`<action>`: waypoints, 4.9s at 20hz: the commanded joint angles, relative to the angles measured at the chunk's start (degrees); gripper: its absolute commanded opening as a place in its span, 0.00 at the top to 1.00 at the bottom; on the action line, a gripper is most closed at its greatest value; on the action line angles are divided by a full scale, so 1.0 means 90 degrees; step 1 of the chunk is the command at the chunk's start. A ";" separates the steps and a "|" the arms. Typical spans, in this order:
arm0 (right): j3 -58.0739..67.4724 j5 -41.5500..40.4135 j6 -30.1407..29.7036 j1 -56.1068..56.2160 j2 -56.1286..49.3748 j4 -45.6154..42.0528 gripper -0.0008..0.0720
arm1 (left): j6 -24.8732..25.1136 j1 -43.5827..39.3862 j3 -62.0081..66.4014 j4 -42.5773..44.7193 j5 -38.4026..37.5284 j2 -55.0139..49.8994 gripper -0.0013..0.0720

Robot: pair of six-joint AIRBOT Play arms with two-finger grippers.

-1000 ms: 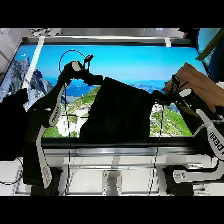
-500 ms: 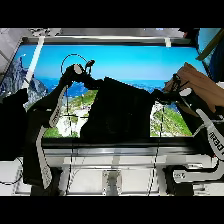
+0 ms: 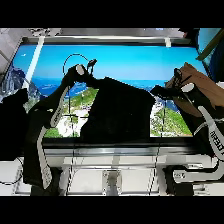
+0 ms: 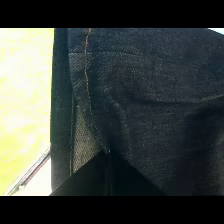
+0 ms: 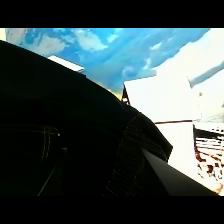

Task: Fold the clothes and pants, and hang the long-sleeved shirts on hangers.

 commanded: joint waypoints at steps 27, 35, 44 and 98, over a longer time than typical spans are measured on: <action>0.1622 0.0066 -0.0559 0.0590 -0.1936 0.1613 0.96 | -0.0442 0.0814 -0.0022 0.1940 -0.1219 0.1217 0.97; 0.3106 0.1566 -0.0515 0.0117 -0.1880 0.1202 0.40 | -0.0454 0.1010 -0.0056 0.1875 -0.1838 0.1532 0.04; 0.1200 0.4155 -0.0811 -0.1999 0.0724 -0.0527 0.43 | -0.0432 0.1489 -0.5557 0.0855 -0.1491 0.5452 0.05; -0.2263 0.2351 -0.1727 -0.0318 0.1523 0.0408 0.43 | -0.2926 -0.1076 -1.0902 -0.0964 0.2482 0.8160 0.04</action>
